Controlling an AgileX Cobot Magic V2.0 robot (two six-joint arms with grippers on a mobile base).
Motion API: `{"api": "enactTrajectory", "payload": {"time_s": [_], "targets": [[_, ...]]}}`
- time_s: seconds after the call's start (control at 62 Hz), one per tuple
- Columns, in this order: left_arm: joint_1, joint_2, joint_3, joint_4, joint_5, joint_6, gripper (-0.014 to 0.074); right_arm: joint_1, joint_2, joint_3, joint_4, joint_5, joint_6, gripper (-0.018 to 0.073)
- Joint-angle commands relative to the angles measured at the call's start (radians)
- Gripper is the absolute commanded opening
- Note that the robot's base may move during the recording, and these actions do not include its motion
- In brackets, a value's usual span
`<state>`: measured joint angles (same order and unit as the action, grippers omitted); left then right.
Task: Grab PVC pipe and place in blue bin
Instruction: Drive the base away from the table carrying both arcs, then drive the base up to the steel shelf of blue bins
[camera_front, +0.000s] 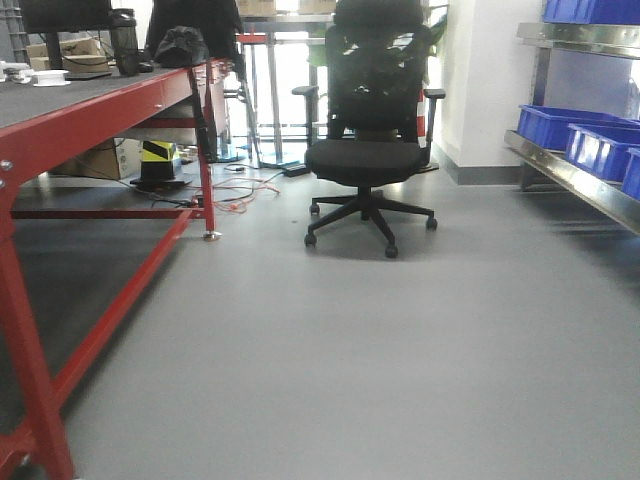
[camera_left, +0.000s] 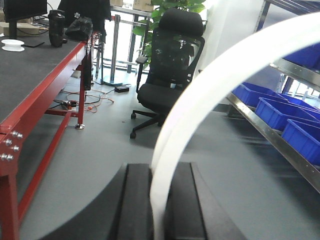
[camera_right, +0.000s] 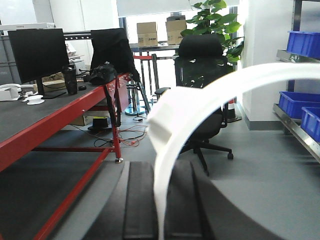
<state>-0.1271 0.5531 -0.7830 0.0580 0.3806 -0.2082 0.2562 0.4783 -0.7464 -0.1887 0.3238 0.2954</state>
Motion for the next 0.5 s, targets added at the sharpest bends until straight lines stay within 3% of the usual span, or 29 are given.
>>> {"api": "enactTrajectory", "payload": {"time_s": [0.0, 0.484], "targets": [[0.005, -0.007, -0.001, 0.002, -0.03, -0.007, -0.0111, -0.003, -0.003, 0.002, -0.009, -0.025, -0.01, -0.0169], [0.005, -0.007, -0.001, 0.002, -0.03, -0.007, -0.0111, -0.003, -0.003, 0.002, -0.009, -0.025, -0.01, -0.0169]]}}
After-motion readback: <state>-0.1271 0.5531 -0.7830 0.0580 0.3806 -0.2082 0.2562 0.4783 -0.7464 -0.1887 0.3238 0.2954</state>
